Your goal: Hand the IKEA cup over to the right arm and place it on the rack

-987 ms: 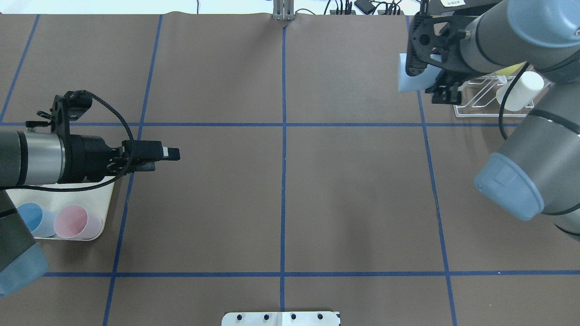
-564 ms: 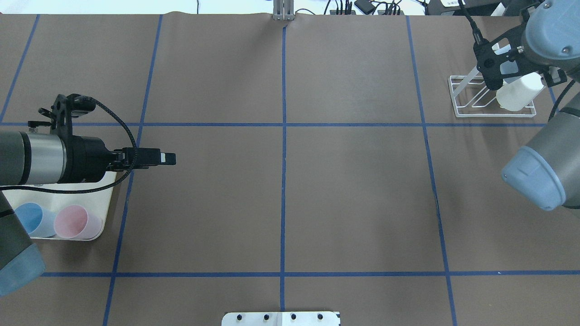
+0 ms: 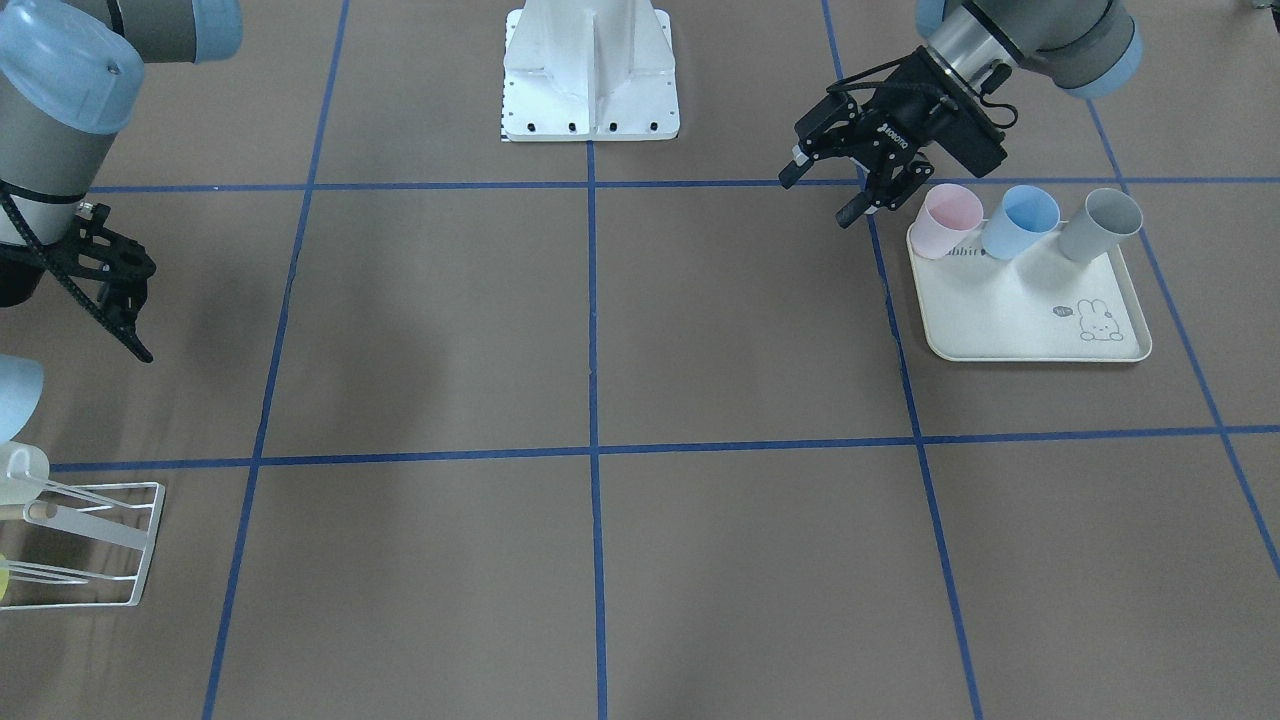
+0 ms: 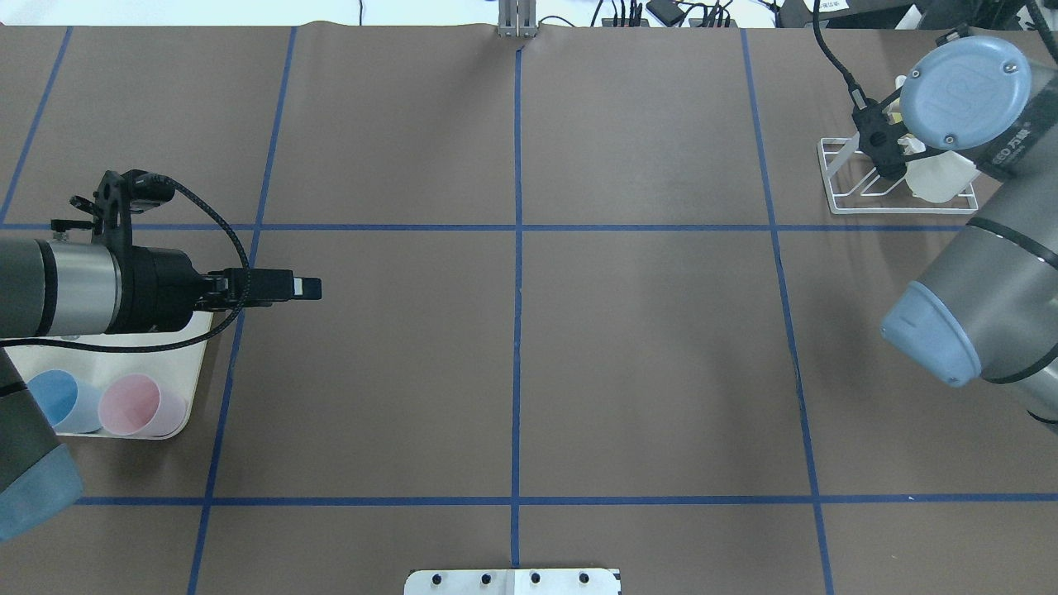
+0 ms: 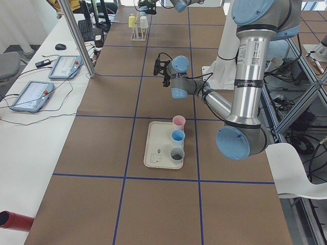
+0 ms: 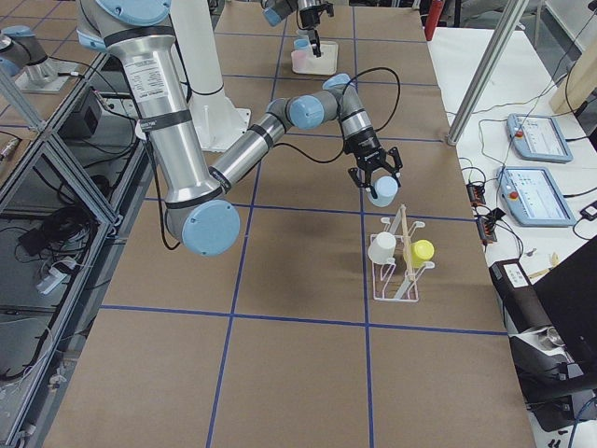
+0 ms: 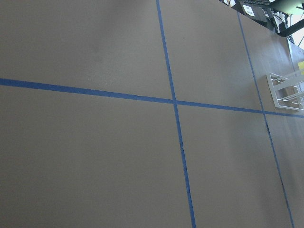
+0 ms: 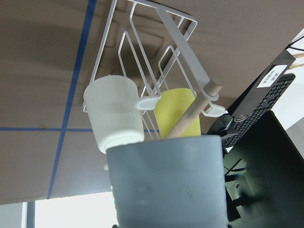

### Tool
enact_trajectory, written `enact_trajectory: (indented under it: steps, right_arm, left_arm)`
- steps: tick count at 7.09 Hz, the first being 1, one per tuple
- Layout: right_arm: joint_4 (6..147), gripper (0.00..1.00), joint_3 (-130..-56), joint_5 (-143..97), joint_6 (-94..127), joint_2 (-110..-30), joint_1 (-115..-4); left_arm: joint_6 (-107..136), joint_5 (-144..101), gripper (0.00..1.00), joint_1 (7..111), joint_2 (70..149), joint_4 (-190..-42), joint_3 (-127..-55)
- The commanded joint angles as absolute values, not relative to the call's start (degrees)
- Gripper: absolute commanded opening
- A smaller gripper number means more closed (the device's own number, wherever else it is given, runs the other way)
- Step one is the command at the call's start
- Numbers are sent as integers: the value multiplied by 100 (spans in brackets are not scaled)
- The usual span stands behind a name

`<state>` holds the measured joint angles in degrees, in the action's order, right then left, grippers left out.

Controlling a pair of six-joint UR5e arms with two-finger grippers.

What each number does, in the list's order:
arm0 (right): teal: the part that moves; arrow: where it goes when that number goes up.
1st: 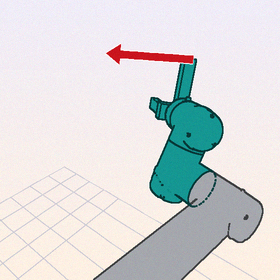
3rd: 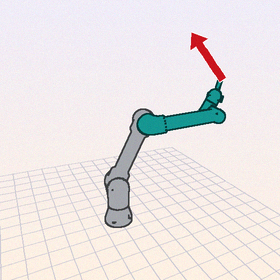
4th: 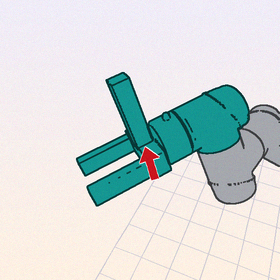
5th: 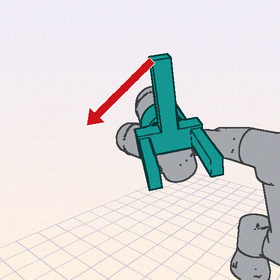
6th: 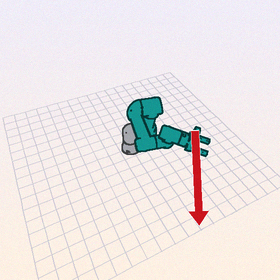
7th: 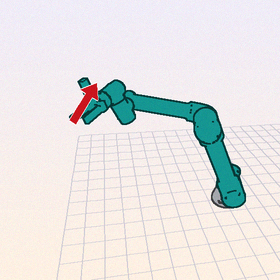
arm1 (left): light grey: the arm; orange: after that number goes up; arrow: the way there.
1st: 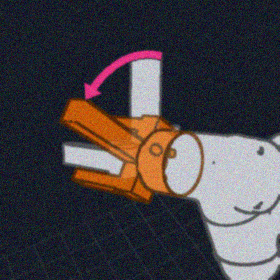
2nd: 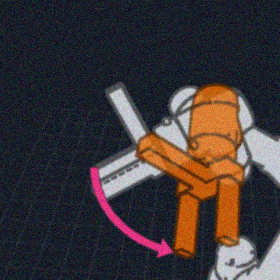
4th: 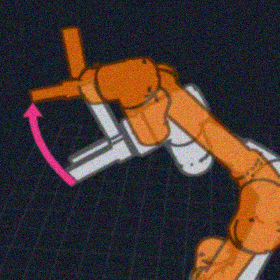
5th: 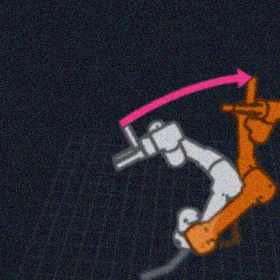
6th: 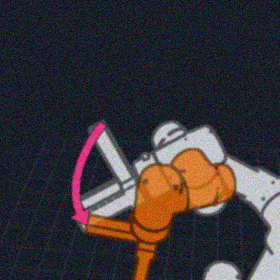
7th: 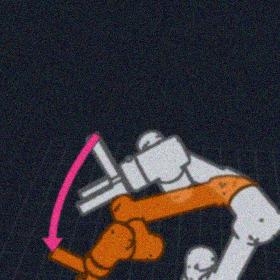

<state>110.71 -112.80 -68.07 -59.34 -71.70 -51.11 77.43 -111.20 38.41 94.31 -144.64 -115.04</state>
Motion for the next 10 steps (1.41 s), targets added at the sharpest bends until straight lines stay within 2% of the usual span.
enact_trajectory:
  steps: [1,3,10]
  right_arm:
    - [10970,0,-11023,-6584,-5941,-7172,-5063]
    - [10478,0,-10662,-6574,-5968,-7172,-5054]
    - [10477,0,-10354,-6469,-5941,-7198,-4896]
  left_arm:
    - [7743,-11118,100,3841,9439,-14467,-11505]
    - [7743,-11109,100,3841,9448,-14467,-11522]
    - [7743,-11109,100,3841,9448,-14467,-11540]
